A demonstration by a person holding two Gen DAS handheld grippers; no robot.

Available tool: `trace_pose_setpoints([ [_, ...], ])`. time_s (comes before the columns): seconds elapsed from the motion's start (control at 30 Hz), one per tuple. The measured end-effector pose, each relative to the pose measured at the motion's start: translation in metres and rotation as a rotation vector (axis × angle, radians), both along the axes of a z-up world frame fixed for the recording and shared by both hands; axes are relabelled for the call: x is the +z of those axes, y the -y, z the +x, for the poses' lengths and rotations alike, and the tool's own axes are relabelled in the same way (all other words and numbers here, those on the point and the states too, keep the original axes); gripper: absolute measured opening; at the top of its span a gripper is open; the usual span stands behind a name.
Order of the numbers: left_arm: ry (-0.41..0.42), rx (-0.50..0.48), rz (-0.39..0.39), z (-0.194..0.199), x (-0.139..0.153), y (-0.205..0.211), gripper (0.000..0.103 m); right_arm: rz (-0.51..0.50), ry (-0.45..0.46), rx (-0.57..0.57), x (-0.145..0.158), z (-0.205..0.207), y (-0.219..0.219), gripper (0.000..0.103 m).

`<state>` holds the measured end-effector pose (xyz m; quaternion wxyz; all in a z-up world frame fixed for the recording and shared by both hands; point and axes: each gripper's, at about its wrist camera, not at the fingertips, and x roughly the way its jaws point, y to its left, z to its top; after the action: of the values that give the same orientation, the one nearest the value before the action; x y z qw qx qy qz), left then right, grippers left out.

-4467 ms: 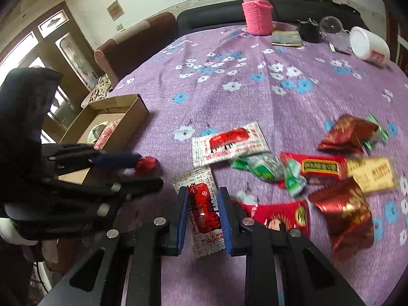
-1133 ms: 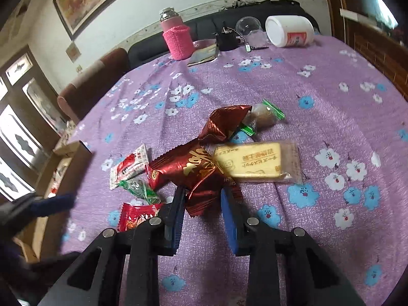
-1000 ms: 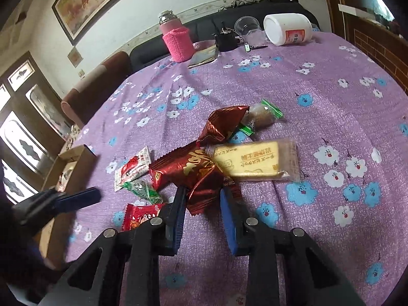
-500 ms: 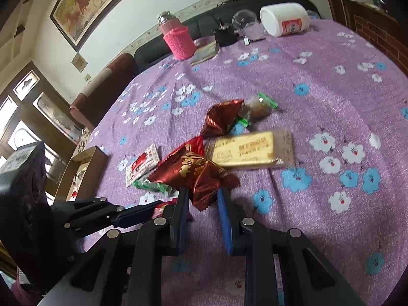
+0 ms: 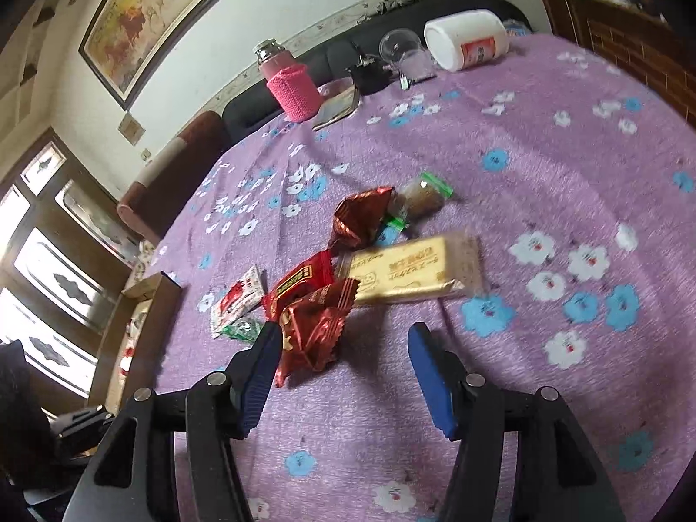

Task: Organize snacks
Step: 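Grasp the red snack bar with the left tool while the right tool grasps a red foil pack, then carry both snacks into the box and open both tools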

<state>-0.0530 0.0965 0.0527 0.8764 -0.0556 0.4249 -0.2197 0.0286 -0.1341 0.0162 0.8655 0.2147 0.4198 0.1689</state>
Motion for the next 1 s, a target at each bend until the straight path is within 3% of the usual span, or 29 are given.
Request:
trace_pose_setpoints([
  [0.13, 0.025, 0.045, -0.068, -0.018, 0.011, -0.023, 0.019, 0.046, -0.031, -0.011, -0.001, 0.010, -0.004, 0.064],
  [0.3, 0.048, 0.093, -0.100, -0.035, 0.019, -0.049, 0.020, -0.061, -0.052, -0.009, 0.000, 0.022, -0.033, 0.064],
  [0.33, 0.052, 0.108, -0.102, -0.038, 0.020, -0.056, 0.020, -0.093, -0.061, -0.016, -0.001, 0.023, -0.040, 0.060],
  [0.37, 0.057, 0.119, -0.103, -0.040, 0.020, -0.061, 0.020, -0.125, -0.061, -0.027, -0.001, 0.022, -0.044, 0.037],
  [0.47, 0.067, 0.171, -0.113, -0.047, 0.020, -0.086, 0.020, -0.136, -0.056, -0.042, 0.000, 0.016, -0.047, 0.031],
  [0.73, 0.053, 0.308, -0.137, -0.058, 0.010, -0.148, 0.020, -0.114, 0.042, -0.085, 0.037, -0.026, -0.037, 0.030],
  [1.0, 0.054, 0.427, -0.106, -0.068, 0.001, -0.196, 0.020, -0.095, 0.163, 0.111, 0.090, -0.063, -0.099, 0.030],
])
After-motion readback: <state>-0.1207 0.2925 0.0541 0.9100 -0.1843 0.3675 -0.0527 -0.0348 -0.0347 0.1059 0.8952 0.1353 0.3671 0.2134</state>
